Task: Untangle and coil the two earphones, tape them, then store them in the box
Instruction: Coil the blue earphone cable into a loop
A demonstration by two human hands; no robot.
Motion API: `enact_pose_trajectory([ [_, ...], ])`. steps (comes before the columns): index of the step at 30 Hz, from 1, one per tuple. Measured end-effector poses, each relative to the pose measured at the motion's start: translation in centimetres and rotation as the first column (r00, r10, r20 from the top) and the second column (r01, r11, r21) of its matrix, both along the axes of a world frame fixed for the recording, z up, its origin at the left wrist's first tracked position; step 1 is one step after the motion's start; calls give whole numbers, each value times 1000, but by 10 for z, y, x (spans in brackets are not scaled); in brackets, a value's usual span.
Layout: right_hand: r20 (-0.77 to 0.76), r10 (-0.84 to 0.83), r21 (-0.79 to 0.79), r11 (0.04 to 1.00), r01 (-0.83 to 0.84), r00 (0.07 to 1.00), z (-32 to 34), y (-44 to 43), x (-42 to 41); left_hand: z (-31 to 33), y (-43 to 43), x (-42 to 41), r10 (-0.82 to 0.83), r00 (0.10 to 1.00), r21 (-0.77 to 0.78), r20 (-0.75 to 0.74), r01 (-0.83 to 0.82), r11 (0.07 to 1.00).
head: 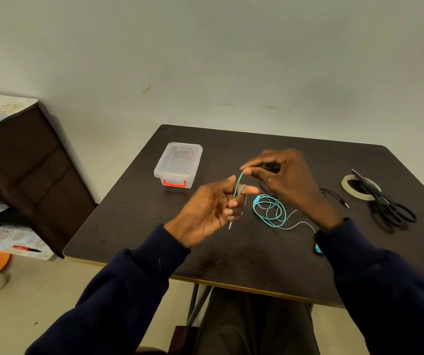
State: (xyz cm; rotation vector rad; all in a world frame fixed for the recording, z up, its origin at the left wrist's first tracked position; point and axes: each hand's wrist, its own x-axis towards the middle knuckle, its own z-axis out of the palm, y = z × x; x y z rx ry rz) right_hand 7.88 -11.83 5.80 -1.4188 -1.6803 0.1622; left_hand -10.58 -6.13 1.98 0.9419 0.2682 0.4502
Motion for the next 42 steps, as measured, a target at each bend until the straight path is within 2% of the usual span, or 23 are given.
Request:
enact_pose_trajectory([
  [4,-234,-38,-86,996,18,972,-28,-1,-7,9,0,2,151,979,-76,140,-141,987],
  [6,-239,-43,-160,987,4,970,-47,-7,-18,14,8,2,199,958,-91,208,-184,979],
  [8,-214,-12,-232,972,-39,977,-60,-15,-32,17,16,0,193,943,-39,272,-190,981],
  [10,-102,56,-239,968,-79,993,-61,-25,-46,19,24,1,202,936,142,288,-250,958],
  [11,-12,100,-232,968,-100,995,-57,-30,-51,19,27,3,237,934,275,267,-310,910],
  [13,203,178,-227,965,-130,963,-46,-38,-57,16,34,4,334,918,540,214,-396,743],
  [15,413,136,-177,982,-67,900,-31,-39,-55,10,37,5,357,922,700,151,-355,619],
  [16,489,77,-111,993,-25,869,-22,-38,-52,7,35,5,347,931,732,111,-313,605],
  [19,563,-52,62,998,21,825,10,-30,-38,1,25,4,339,941,697,7,-248,673],
  [22,535,-73,160,987,-16,842,34,-16,-23,4,11,3,246,969,541,-16,-198,817],
  [24,455,-29,164,985,-52,890,42,-6,-16,9,4,1,160,987,421,-27,-134,897],
  [26,318,18,133,989,-64,948,42,2,-12,14,0,-2,126,992,334,30,-129,934],
  [29,61,27,31,999,-29,998,30,9,-8,25,-2,-7,80,979,243,189,-125,962],
  [32,-99,75,-41,996,-80,992,5,7,-14,35,3,-10,115,951,208,287,-179,962],
  [36,-260,135,-163,970,-181,956,-31,-7,-43,41,19,-8,276,925,261,259,-342,903],
  [39,-149,152,-190,965,-179,977,-40,-16,-61,36,25,-4,351,913,222,208,-394,892],
  [42,135,126,-191,977,-99,983,-33,-24,-63,29,29,1,351,899,172,260,-401,900],
])
